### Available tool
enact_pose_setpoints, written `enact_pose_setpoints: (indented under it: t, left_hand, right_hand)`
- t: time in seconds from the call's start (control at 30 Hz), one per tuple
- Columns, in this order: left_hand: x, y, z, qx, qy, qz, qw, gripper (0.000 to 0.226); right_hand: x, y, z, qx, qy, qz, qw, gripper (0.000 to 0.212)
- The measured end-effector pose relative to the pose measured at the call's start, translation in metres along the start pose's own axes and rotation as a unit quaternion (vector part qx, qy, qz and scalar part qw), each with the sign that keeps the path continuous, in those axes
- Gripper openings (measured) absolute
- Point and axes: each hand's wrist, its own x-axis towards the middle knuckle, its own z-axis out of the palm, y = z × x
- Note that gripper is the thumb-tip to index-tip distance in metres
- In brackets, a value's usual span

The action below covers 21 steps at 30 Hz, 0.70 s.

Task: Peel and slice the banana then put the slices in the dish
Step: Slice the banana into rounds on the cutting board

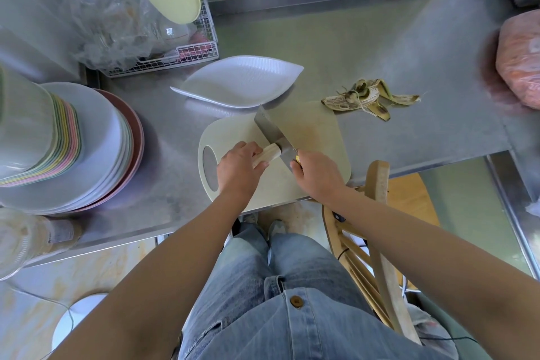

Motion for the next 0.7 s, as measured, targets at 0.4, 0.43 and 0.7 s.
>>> enact_pose_setpoints:
  t: [0.4, 0.43, 0.7]
  left_hand:
    - [0.001, 0.000, 0.000, -0.002, -0.002, 0.000, 1.000, 0.027]
    - [0.001, 0.000, 0.000, -0.003, -0.001, -0.001, 1.000, 0.027]
    - [0.000, 0.001, 0.000, -0.011, -0.006, -0.007, 1.000, 0.026]
  right_hand:
    - [-0.004, 0.003, -0.020, 0.013, 0.040, -0.027, 0.999, 0.023]
    - [-0.004, 0.002, -0.020, 0.013, 0.036, -0.028, 0.999, 0.023]
    - [-0.004, 0.002, -0.011, 0.003, 0.016, -0.011, 1.000, 0.025]
